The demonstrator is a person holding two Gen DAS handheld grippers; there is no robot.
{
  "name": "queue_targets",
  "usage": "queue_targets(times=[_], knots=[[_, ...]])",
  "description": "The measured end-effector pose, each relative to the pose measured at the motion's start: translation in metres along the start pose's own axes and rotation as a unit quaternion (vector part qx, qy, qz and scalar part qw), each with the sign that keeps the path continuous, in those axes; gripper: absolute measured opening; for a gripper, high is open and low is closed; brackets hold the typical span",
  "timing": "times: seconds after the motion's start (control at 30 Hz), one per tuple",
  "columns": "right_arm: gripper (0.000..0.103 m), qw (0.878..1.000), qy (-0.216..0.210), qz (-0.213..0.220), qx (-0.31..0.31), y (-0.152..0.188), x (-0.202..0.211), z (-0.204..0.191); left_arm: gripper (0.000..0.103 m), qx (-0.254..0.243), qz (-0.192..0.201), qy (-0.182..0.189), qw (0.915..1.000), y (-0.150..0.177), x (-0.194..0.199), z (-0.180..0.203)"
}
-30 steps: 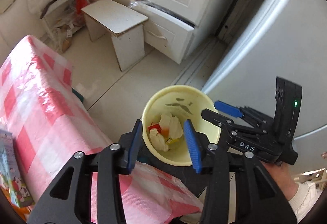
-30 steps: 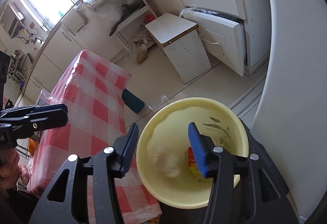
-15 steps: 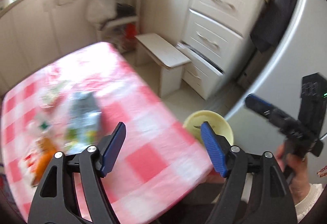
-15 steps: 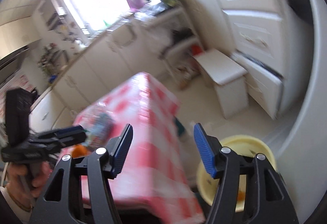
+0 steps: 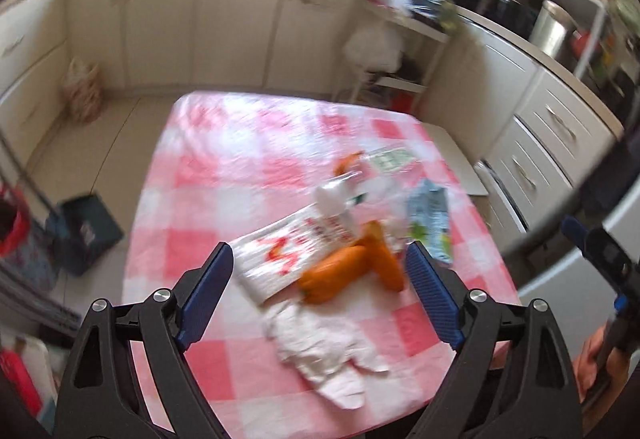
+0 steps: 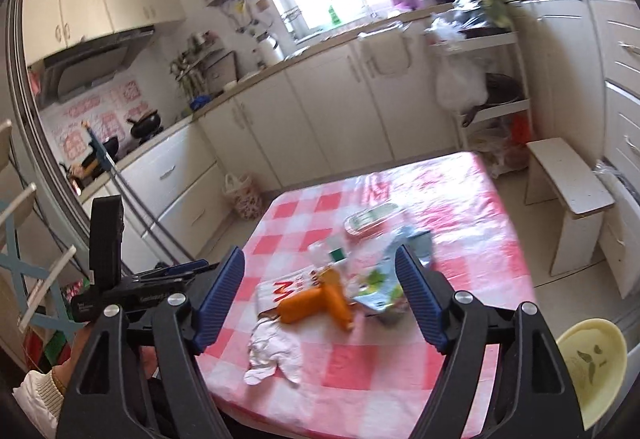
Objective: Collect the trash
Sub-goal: 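Move both tools back over the table toward the white napkin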
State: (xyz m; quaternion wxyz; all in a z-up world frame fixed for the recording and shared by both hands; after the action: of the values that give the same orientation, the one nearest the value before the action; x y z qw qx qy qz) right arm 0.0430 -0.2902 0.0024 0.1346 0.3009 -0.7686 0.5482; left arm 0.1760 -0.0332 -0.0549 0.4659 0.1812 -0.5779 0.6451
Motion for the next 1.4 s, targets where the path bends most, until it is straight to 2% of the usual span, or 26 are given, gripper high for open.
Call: queue_targets(times=[0.1,0.23,0.4,0.53,0.77,1.03,1.4], knots=[[0.079,1.0,0.002,-0.007,0.03,0.003,-0.012,-0.023,0.084,0.044,0.001,-0.003,0.999,0.0,0.006,-0.027],[0.08,0.999,0.013,-0.027,0.042,0.006,-0.03,-0.038,0.088,0.042,0.026,-0.024,0.9985,0.001,0.02,-0.04],[0.08,0.997,0.018,-0.058,0.054,0.015,-0.058,-0.054,0.088,0.055,0.024,-0.017,0.9981,0.003,0.025,-0.046],[0.08,0.992,0.013,-0.097,0.076,0.029,-0.08,-0.071,0.089,0.05,0.031,-0.025,0.998,0.003,0.031,-0.048],[0.083,0.976,0.005,-0.178,0.126,0.062,-0.112,-0.098,0.09,0.069,0.027,-0.027,0.9969,0.005,0.034,-0.061],[0.083,0.962,0.002,-0.23,0.148,0.089,-0.131,-0.111,0.09,0.07,0.02,-0.028,0.997,0.008,0.031,-0.061],[0.085,0.952,0.01,-0.27,0.143,0.105,-0.154,-0.112,0.09,0.072,0.015,-0.029,0.9969,0.01,0.03,-0.063]])
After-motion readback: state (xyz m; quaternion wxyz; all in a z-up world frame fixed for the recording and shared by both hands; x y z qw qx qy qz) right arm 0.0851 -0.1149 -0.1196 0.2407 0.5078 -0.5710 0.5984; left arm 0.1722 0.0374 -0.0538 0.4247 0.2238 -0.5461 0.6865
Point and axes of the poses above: each gripper's, at about its wrist camera, not at the fingertips, and x roughly against the way its jaws point, z to its right, y to its underside, the point moved 3 cm from there along -x, roughly the way its jaws point, and after that the axes turned 5 degrees about -z, right-handed, at the moved point
